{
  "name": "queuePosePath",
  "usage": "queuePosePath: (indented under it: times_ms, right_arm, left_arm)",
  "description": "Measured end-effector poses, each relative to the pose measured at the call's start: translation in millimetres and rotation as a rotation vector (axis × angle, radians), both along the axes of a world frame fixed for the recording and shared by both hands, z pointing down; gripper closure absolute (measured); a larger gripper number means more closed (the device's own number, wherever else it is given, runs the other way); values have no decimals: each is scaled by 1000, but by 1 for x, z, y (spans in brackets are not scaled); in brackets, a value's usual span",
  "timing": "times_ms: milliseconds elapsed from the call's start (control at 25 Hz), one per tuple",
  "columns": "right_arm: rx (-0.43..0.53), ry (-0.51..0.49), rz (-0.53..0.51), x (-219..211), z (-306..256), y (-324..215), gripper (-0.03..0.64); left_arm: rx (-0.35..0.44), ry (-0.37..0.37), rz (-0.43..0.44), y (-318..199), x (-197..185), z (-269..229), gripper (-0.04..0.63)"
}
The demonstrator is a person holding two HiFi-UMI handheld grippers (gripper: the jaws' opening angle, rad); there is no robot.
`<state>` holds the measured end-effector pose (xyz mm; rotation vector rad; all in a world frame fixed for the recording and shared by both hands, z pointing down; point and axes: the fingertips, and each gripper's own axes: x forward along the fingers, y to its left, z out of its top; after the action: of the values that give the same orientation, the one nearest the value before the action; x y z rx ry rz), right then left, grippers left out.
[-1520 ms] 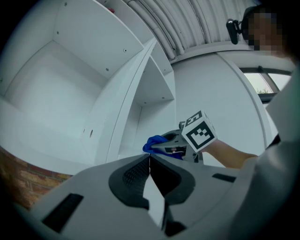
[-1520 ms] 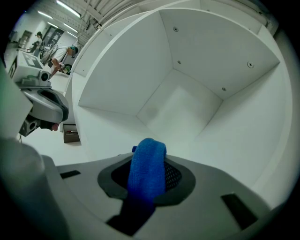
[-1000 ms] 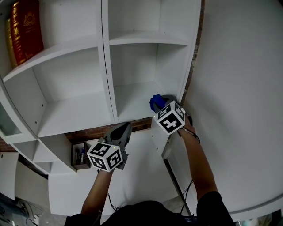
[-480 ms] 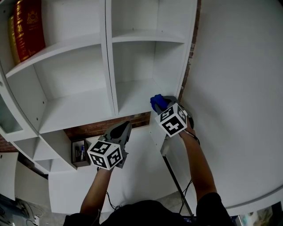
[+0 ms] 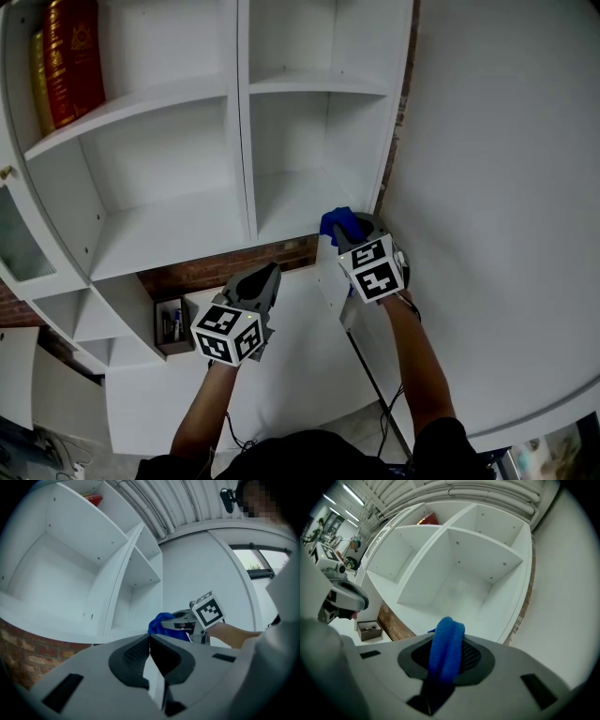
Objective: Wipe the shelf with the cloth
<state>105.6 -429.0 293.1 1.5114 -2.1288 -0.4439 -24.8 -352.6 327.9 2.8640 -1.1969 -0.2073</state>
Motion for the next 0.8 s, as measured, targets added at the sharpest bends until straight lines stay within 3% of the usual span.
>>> queuePosePath:
  times_ms: [560, 800]
  right_arm:
    - [47, -263, -3, -24, 13, 67, 518]
    - [62, -314, 19, -32, 18, 91, 518]
  left_arm:
    - [8, 4, 2, 36, -25, 2, 578]
    - [-11, 8, 6, 51, -40, 9, 578]
